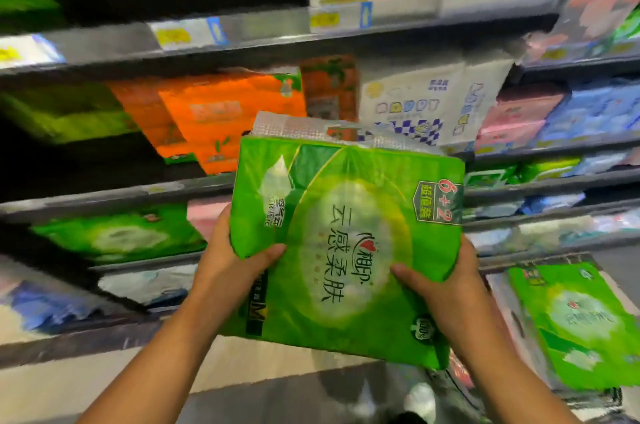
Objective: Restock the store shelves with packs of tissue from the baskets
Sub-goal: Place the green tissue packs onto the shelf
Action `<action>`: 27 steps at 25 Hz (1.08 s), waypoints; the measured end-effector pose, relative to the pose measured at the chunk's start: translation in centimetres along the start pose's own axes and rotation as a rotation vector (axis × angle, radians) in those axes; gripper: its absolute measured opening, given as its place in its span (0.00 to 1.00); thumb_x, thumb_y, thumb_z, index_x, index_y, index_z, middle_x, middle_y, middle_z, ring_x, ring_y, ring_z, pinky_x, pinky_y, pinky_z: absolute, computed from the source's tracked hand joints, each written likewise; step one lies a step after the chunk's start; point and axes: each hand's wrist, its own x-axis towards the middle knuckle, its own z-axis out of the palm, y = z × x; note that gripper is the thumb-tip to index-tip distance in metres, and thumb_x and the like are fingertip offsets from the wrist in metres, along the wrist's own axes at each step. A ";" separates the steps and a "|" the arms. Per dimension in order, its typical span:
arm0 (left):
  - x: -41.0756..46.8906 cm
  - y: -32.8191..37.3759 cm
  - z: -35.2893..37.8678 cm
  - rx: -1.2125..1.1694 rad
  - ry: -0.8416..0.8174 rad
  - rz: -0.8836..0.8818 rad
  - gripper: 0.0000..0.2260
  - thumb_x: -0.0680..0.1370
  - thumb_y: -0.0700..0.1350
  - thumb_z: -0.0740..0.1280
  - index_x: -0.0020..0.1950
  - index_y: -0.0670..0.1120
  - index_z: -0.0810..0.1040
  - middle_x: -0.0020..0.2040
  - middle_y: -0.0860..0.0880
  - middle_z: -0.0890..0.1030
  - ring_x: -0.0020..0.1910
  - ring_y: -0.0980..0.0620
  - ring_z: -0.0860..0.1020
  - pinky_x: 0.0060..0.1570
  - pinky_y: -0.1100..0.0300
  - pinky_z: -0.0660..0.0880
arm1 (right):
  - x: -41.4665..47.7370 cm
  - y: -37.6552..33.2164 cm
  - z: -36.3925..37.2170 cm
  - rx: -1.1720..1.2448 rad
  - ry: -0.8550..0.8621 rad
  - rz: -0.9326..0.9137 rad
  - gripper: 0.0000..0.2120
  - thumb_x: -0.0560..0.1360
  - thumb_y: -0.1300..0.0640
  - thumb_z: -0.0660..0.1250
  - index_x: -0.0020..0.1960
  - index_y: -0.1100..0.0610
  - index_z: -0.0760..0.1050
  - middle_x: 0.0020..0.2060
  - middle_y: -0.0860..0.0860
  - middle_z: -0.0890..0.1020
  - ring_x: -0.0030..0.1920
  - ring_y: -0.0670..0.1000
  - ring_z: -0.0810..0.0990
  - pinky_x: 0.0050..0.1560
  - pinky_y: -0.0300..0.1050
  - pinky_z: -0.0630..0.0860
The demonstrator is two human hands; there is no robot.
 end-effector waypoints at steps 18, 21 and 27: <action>-0.1 3.4 -29.7 0.128 0.595 0.045 0.39 0.64 0.47 0.80 0.67 0.44 0.61 0.54 0.53 0.73 0.52 0.52 0.74 0.48 0.60 0.70 | 1.7 -24.7 21.4 0.056 -0.467 -0.461 0.37 0.55 0.41 0.80 0.60 0.40 0.68 0.55 0.46 0.80 0.55 0.52 0.79 0.54 0.55 0.77; 2.1 5.5 -31.7 0.135 0.631 0.076 0.39 0.66 0.46 0.79 0.69 0.47 0.61 0.48 0.59 0.70 0.48 0.60 0.74 0.44 0.66 0.69 | 4.1 -27.5 23.9 0.084 -0.505 -0.458 0.36 0.60 0.53 0.81 0.61 0.46 0.64 0.49 0.44 0.78 0.52 0.51 0.78 0.48 0.48 0.74; 6.7 8.1 -36.5 0.162 0.753 0.071 0.42 0.55 0.62 0.78 0.61 0.53 0.62 0.57 0.52 0.77 0.55 0.49 0.77 0.56 0.49 0.75 | 8.2 -33.0 29.5 0.127 -0.607 -0.472 0.36 0.58 0.54 0.82 0.59 0.50 0.65 0.48 0.44 0.78 0.47 0.44 0.77 0.44 0.45 0.73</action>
